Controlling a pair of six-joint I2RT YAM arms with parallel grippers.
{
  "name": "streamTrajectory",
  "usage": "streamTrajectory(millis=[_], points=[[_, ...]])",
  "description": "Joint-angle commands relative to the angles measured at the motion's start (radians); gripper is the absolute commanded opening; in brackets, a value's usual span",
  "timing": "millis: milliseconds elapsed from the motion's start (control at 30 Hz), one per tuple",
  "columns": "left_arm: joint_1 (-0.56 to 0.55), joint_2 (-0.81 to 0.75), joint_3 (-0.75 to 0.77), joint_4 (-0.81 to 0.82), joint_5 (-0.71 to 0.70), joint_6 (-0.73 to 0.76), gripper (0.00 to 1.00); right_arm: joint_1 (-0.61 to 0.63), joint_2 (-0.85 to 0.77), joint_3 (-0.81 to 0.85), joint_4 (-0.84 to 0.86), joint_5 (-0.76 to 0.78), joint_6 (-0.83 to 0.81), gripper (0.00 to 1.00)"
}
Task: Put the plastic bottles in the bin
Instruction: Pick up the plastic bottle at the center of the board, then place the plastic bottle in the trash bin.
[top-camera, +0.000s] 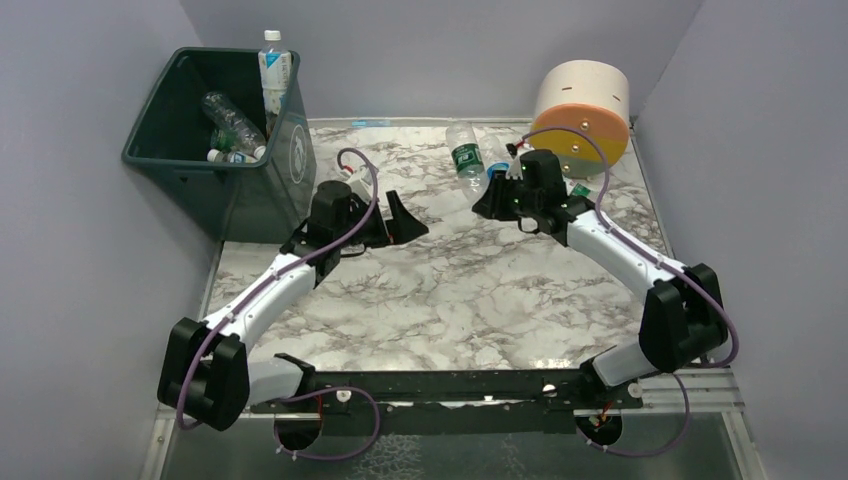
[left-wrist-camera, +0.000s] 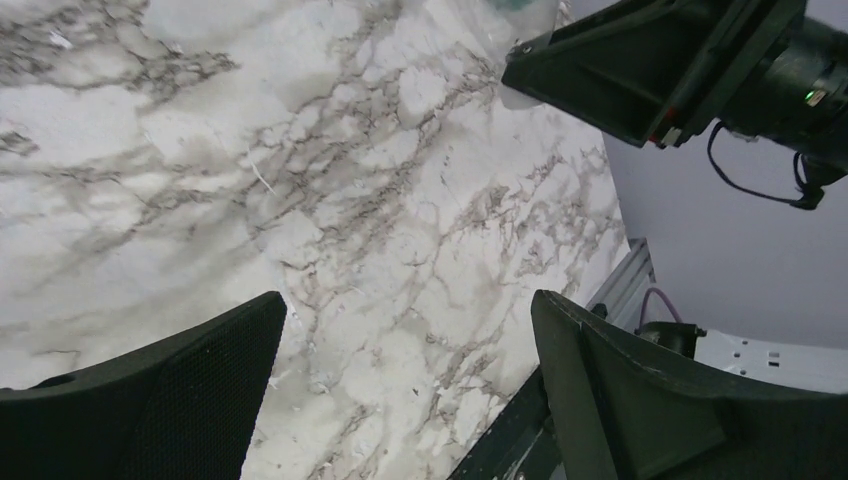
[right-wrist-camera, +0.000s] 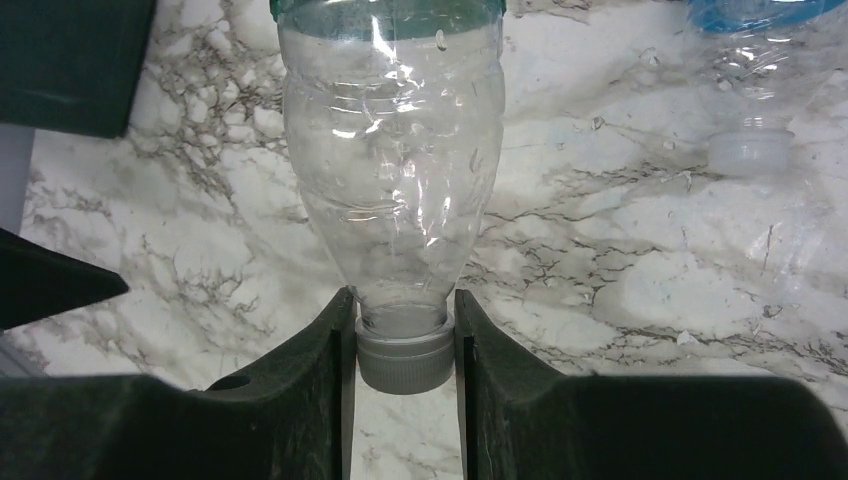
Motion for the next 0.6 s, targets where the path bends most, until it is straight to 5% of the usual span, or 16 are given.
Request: streamTrajectory(millis=[0,567], points=[[-0.053,-0.072,-0.103,0.199,-0.05,-0.122,0.99,0.003,-0.086,-0.025,-0.038,-0.065,0.005,0.27],[-0.064,-0.124,-0.184,0.385,-0.013,-0.319,0.99,0.003,-0.295,-0.213,-0.003,-0.209,0.067,0.28]])
